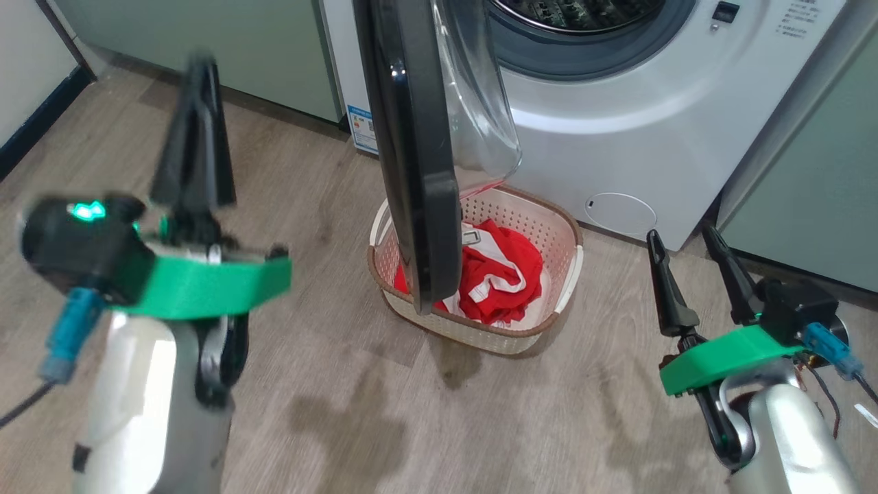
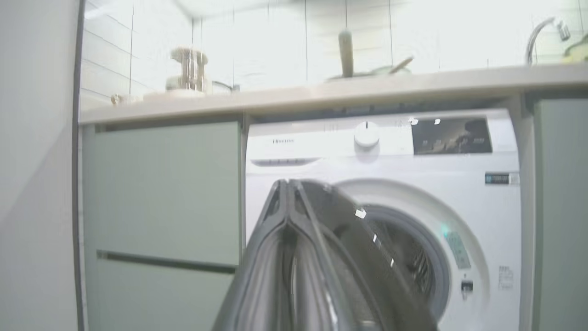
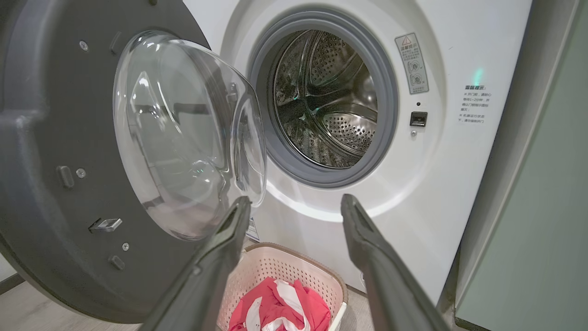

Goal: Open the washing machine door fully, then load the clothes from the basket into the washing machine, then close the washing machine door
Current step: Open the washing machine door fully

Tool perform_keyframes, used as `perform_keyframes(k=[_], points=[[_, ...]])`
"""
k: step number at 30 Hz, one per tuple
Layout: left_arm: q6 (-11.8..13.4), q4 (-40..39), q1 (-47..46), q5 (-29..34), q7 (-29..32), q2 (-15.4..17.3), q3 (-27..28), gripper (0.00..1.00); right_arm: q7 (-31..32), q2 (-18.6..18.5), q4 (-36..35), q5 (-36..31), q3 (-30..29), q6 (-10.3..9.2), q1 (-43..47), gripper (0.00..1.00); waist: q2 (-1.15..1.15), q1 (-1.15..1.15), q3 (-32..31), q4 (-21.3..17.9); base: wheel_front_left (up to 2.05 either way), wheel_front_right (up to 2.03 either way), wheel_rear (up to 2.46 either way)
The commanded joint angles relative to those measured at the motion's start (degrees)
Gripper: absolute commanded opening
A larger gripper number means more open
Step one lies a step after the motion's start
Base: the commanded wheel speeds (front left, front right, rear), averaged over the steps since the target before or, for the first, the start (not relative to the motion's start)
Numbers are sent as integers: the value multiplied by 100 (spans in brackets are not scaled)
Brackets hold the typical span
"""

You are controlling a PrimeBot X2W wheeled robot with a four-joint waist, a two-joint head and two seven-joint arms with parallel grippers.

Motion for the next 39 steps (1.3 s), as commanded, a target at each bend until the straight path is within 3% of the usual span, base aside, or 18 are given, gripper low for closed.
perform_keyframes(k=[1,9,20,26,31,39], points=[[22,-426,-451,58,-26,50,107,0,-16,-27,-216,42,105,0,-175,100,0,0,-1,2,0,0,0],[-129,-819,-1196,-44,-27,-181,-803,0,-5,-3,-234,24,113,0,-190,100,0,0,11,-58,0,0,0],[1,36,-828,-1603,154,-246,-2794,0,-20,44,-131,21,198,0,-237,100,0,0,51,-363,0,0,0],[71,691,-688,-2138,376,-247,-3783,0,-32,56,-60,0,201,0,-280,100,0,0,144,-424,0,0,0],[255,1236,-721,-2220,430,-247,-4043,0,-39,63,-38,-12,203,0,-346,100,0,0,230,-440,0,0,0],[414,1729,-751,-2240,389,-168,-3911,0,-61,72,-18,-29,165,0,-380,100,0,0,299,-409,0,0,0]])
